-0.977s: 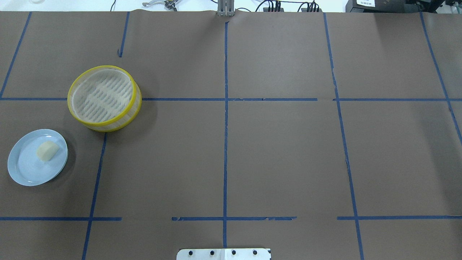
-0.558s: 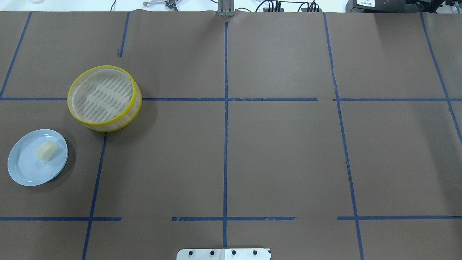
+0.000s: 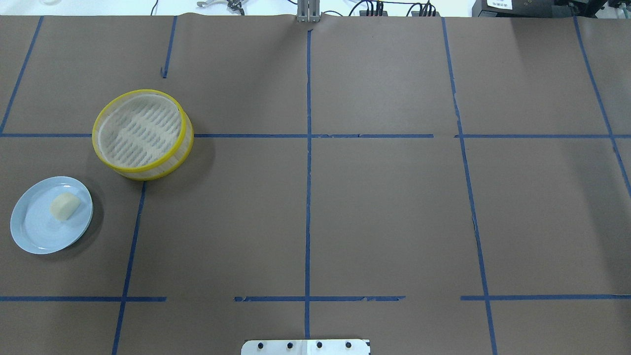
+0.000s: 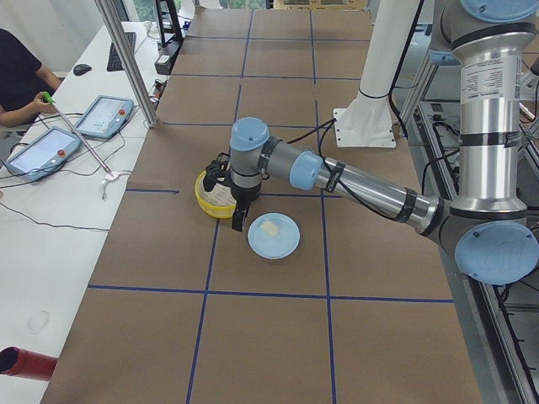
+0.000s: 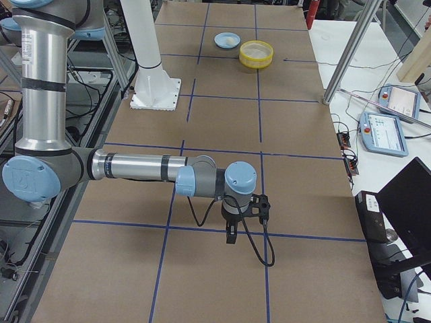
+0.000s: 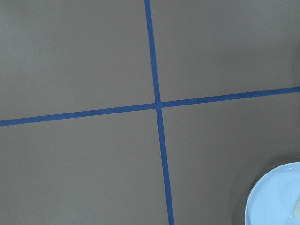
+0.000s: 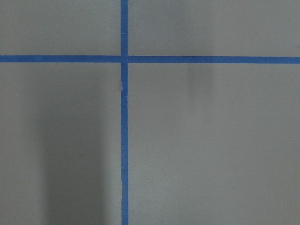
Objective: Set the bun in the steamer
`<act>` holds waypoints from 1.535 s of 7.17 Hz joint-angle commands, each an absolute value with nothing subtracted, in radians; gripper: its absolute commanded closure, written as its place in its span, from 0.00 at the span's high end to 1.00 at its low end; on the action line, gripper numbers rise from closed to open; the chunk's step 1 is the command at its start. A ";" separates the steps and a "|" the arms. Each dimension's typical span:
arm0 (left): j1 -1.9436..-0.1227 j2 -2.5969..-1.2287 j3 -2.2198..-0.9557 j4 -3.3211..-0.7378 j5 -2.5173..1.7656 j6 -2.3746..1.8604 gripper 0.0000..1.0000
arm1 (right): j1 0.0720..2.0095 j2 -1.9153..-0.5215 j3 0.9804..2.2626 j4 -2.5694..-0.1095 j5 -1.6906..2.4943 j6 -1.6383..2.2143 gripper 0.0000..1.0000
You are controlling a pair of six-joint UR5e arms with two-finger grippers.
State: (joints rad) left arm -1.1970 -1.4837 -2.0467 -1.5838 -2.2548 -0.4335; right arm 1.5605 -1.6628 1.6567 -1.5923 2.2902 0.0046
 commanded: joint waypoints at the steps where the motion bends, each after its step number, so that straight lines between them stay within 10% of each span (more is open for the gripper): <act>1: -1.027 -1.483 -2.014 -1.682 -2.182 -0.633 1.00 | 1.560 -1.663 1.657 -1.592 2.290 0.005 1.00; 4: -0.913 -1.485 -1.788 -2.038 -2.146 -0.808 1.00 | 1.560 -1.663 1.657 -1.592 2.290 0.005 1.00; 11: -0.847 -1.489 -1.735 -2.046 -2.131 -0.796 1.00 | 1.562 -1.663 1.657 -1.592 2.290 0.005 1.00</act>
